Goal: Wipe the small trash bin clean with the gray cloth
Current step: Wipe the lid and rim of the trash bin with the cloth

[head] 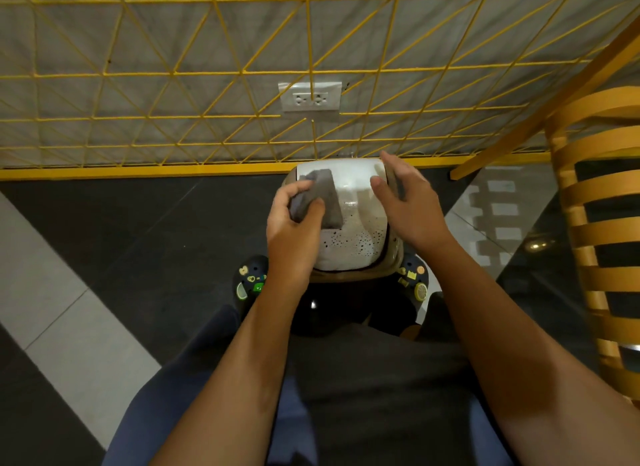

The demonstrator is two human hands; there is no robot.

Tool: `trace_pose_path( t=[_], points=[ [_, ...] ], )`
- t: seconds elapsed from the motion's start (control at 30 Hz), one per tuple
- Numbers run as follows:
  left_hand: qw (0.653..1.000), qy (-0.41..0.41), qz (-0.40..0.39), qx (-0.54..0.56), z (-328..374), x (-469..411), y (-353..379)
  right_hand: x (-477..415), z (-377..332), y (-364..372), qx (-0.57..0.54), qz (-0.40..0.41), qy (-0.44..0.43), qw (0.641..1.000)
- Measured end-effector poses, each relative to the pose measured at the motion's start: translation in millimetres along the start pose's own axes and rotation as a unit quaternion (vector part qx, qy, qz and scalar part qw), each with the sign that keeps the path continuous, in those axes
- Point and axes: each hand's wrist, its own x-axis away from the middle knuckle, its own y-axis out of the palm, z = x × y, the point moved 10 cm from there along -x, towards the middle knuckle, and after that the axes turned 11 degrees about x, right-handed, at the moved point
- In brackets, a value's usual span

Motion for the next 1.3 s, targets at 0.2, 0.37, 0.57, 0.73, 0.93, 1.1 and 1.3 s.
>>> trace_pose_path(
  t=[0.2,0.37,0.57,0.73,0.93,1.1,1.3],
  points=[
    [0.993,-0.023,-0.110,0.034,4,12,34,34,-20,35,-0.287,-0.135,0.059,0.946],
    [0.979,-0.055,-0.195,-0.024,0,6,45,26,9,23,-0.268,-0.067,0.109,0.955],
    [0.898,0.160,-0.149,-0.381,24,-49,36,19,-4,-9,0.016,0.042,-0.020,0.999],
    [0.832,0.219,-0.192,-0.472,5,-66,47,17,-22,11,0.105,0.051,-0.114,0.987],
    [0.826,0.241,-0.196,-0.470,3,-67,43,22,-25,37,0.166,0.037,-0.164,0.972],
    [0.833,0.233,-0.192,-0.464,3,-71,41,45,-41,51,0.199,0.017,-0.246,0.948],
    [0.837,0.224,-0.193,-0.461,3,-71,42,18,-15,29,0.176,0.060,-0.129,0.974]
  ],
)
